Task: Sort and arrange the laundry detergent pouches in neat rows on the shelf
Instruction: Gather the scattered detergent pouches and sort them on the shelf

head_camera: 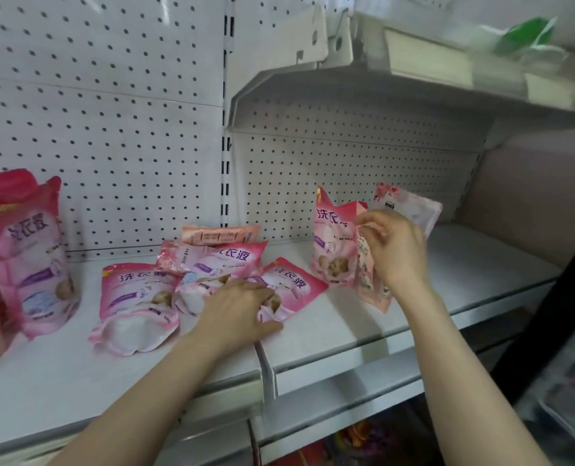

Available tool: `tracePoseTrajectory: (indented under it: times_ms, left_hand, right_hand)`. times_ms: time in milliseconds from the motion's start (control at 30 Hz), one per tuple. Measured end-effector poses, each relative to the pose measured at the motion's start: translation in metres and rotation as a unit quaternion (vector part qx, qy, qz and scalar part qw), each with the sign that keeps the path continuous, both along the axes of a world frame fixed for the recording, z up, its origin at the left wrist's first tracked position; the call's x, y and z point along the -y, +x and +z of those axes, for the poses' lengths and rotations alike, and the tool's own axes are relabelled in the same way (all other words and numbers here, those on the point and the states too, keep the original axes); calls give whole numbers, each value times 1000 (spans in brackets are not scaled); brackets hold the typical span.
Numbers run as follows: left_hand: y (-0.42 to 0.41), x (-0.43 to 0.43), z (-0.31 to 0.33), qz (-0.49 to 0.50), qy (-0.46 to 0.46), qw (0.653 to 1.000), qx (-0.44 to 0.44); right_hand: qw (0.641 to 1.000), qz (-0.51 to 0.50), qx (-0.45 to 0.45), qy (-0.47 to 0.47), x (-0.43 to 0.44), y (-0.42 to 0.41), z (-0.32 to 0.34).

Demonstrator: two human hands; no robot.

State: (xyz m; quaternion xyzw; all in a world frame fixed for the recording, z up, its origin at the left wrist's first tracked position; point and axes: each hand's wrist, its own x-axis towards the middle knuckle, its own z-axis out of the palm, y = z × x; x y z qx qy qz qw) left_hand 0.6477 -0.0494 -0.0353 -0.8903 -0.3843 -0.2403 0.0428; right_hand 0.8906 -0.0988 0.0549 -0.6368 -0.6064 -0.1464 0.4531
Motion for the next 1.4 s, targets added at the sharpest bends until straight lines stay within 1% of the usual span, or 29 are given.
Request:
tracePoseTrajectory:
  times_ms: [67, 133, 200, 267, 333, 367, 400, 433, 467, 500, 567, 633, 700, 767, 800, 867, 933, 967, 1033, 1067, 1167, 1300, 1400]
  left_hand:
    - [1, 4, 3, 11, -28, 999, -39]
    - [1, 9, 3, 24, -28, 997, -71]
    - [0, 13, -4, 19, 2, 999, -36]
    - [-4, 19, -9, 12, 17, 1000, 5]
    - [-10, 25, -8, 13, 12, 1000, 12]
    - [-12, 27, -6, 20, -6, 1000, 8]
    - [-15, 29, -2, 28, -22, 999, 2]
    - [-18, 29, 2, 36, -33, 999, 3]
    - [-20, 29, 7, 45, -43, 998, 14]
    - [-23, 27, 12, 52, -46, 997, 36]
    - [-29, 18, 19, 67, -21, 993, 94]
    - [-32, 1, 22, 79, -5, 991, 110]
    - [-29, -16, 23, 96, -32, 993, 61]
    - [-20, -28, 21, 142, -77, 987, -8]
    - [-15, -32, 21, 170, -79, 981, -46]
    - [-4, -38, 23, 220, -49, 968, -107]
    - [0, -43, 26, 259, -34, 955, -141]
    - [-2, -45, 27, 268, -32, 952, -142]
    - [-13, -51, 30, 286, -22, 952, -110]
    - [-21, -52, 32, 292, -24, 953, -74]
    - [-48, -53, 35, 278, -66, 955, 83]
    - [-69, -39, 31, 222, -99, 938, 249]
    - [-73, -26, 28, 183, -110, 924, 318]
  right_hand:
    - [998, -38, 40, -25, -2, 4, -11]
    - [994, -72, 60, -51, -3, 5, -23]
    - [990, -106, 68, -59, -3, 5, -29]
    - [983, -146, 106, -26, -1, 0, -30]
    - [973, -162, 164, 27, 0, -15, -31]
    - [972, -142, 179, 48, 0, -26, -33]
    - [978, -105, 176, 43, -3, -38, -36]
    - [986, -60, 156, 12, -6, -49, -41]
    - [990, -18, 131, -45, -12, -59, -49]
    - [987, 7, 115, -116, -20, -66, -58]
    - [961, 9, 124, -249, -38, -74, -75]
    - [930, -2, 134, -342, -56, -79, -83]
    - [909, -1, 123, -399, -71, -82, -84]
    - [896, -6, 126, -425, -83, -83, -82]
    - [892, -12, 139, -429, -89, -83, -81]
    - [887, -31, 154, -434, -96, -82, -79]
    - [881, -36, 125, -454, -102, -79, -78]
    - [880, -33, 103, -463, -103, -78, -75]
    - [887, -12, 61, -458, -103, -75, -68]
    - [892, 2, 46, -450, -100, -75, -63]
    - [917, 31, 24, -396, -83, -78, -40]
    - [968, 18, 17, -251, -64, -73, 10]
    - [984, 12, 61, -164, -59, -77, 42]
